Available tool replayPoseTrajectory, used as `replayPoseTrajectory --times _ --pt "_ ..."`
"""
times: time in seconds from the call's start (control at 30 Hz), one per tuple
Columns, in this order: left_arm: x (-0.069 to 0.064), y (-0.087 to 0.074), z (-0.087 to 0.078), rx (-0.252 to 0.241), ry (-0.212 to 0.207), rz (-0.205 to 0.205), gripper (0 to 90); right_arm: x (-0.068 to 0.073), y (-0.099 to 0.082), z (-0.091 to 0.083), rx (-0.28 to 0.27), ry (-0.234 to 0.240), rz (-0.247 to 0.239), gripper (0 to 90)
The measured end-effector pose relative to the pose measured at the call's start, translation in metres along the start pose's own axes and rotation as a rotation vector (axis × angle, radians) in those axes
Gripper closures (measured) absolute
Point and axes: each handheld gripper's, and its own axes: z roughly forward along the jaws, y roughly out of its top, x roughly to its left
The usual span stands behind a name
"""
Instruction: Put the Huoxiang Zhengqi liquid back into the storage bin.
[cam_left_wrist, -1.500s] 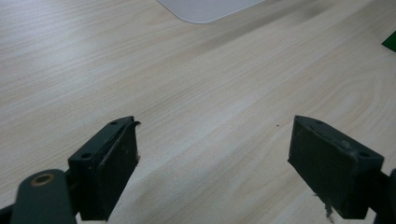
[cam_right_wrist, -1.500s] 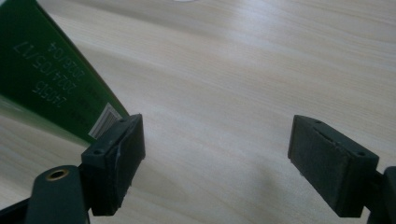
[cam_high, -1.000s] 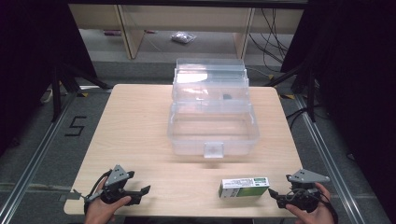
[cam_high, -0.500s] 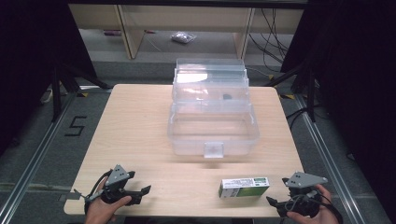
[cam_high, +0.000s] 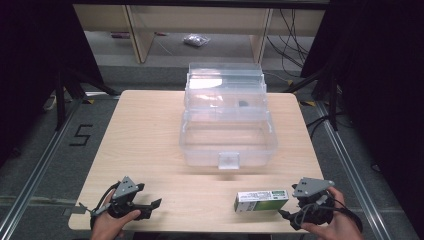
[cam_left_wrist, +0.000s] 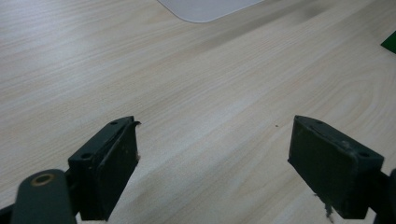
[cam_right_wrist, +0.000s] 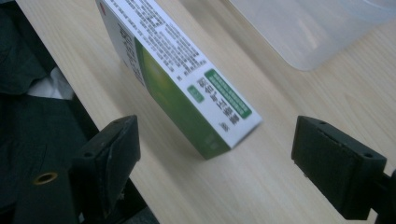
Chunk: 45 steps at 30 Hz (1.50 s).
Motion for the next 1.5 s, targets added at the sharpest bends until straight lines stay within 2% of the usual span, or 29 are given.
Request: replayPoseTrajectory --times 0.17,0.2,0.33,0.37,0.43,0.5,0.53,0.6,0.93,0.97,1.1,1.13,1.37,1.47,1.5 --pt "-0.001 0.0 0.001 -0.006 -0.001 0.001 15.1 0.001 0.016 0.008 0.026 0.033 -0.033 16.4" --pt "-0.001 0.0 0.001 -0.004 0.001 -0.001 15.1 0.001 0.024 0.013 0.026 0.046 -0.068 16.6" --pt "-0.001 0.0 0.001 -0.009 -0.003 -0.007 15.1 0.002 0.035 0.019 0.036 0.061 -0.094 16.6" --pt "0.0 0.0 0.001 -0.007 -0.003 -0.005 15.1 0.003 0.043 0.023 0.055 0.087 -0.118 16.5" --pt "0.0 0.0 0.0 -0.002 -0.002 0.001 15.1 0.004 0.046 0.026 0.05 0.095 -0.104 16.6" --pt "0.0 0.0 0.0 -0.003 -0.003 0.004 15.1 0.008 0.056 0.035 0.043 0.15 -0.131 19.5" --pt "0.0 0.0 0.0 -0.005 -0.002 0.002 15.1 0.008 0.056 0.035 0.043 0.15 -0.131 19.5" --pt "0.0 0.0 0.0 -0.005 -0.003 0.003 15.1 0.011 0.063 0.043 0.087 0.162 -0.172 19.4" --pt "-0.001 0.0 0.0 -0.011 -0.005 -0.001 15.1 0.012 0.069 0.057 0.162 0.177 -0.185 19.6" --pt "0.0 0.0 0.0 -0.006 -0.004 0.003 15.1 0.011 0.069 0.059 0.161 0.185 -0.212 23.0" --pt "0.0 0.0 0.0 -0.006 -0.004 0.005 15.1 0.012 0.07 0.063 0.18 0.191 -0.225 24.0" --pt "-0.001 0.0 0.0 -0.012 -0.002 0.0 15.1 0.012 0.069 0.065 0.201 0.197 -0.237 26.1" --pt "0.0 0.0 0.0 -0.009 -0.006 0.003 15.1 0.007 0.068 0.073 0.237 0.206 -0.253 31.4" --pt "0.0 0.0 0.0 -0.011 -0.007 0.0 15.1 0.004 0.067 0.078 0.266 0.229 -0.271 33.6" --pt "0.0 0.0 0.0 -0.011 -0.006 0.0 15.1 0.005 0.066 0.079 0.266 0.223 -0.261 34.6"
